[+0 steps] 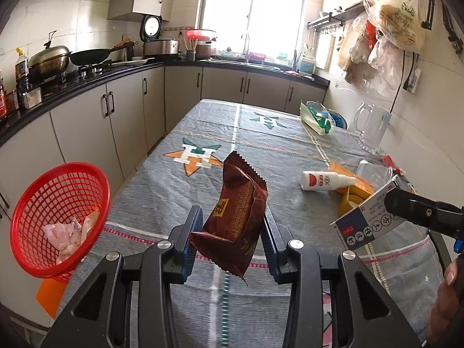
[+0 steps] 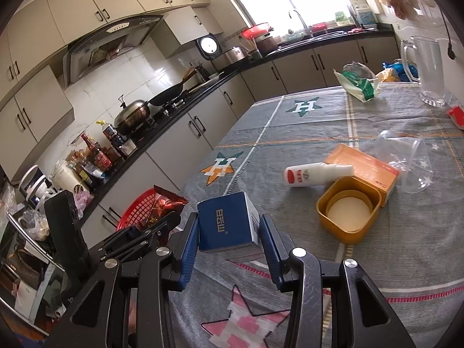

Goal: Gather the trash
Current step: 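Lift the snack packet and blue box and carry them over the basket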

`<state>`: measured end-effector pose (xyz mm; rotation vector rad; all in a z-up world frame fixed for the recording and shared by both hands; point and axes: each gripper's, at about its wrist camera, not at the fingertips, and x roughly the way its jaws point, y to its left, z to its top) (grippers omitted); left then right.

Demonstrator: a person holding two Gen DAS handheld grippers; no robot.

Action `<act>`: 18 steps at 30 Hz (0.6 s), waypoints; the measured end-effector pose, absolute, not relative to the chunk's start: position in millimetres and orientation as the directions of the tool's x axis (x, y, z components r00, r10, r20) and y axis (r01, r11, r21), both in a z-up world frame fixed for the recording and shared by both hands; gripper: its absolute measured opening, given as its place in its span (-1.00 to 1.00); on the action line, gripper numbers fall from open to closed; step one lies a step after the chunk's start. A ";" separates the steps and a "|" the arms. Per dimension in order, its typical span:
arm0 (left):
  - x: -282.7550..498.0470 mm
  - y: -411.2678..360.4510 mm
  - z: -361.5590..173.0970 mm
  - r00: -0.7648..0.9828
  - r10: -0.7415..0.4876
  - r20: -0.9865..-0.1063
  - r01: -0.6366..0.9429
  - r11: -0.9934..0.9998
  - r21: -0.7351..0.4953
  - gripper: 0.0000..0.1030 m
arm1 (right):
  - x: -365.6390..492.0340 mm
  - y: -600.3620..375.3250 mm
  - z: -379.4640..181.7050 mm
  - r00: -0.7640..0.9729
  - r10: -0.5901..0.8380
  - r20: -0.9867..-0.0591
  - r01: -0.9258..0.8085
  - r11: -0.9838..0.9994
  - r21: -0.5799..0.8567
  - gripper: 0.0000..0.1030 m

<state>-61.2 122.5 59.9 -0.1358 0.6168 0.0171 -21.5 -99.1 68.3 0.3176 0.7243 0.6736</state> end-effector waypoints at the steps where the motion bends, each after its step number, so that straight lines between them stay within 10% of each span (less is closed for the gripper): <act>1: -61.2 124.2 59.8 0.817 -0.022 -0.576 -0.060 0.991 -0.123 -0.26 | -20.9 -95.2 69.0 0.549 0.666 -0.505 -0.459 0.745 0.485 -0.12; 18: -75.3 193.3 73.8 0.838 0.038 -0.545 -0.169 0.967 -0.191 -0.25 | -12.1 -23.4 81.9 0.462 0.718 -0.521 -0.549 0.693 0.467 -0.12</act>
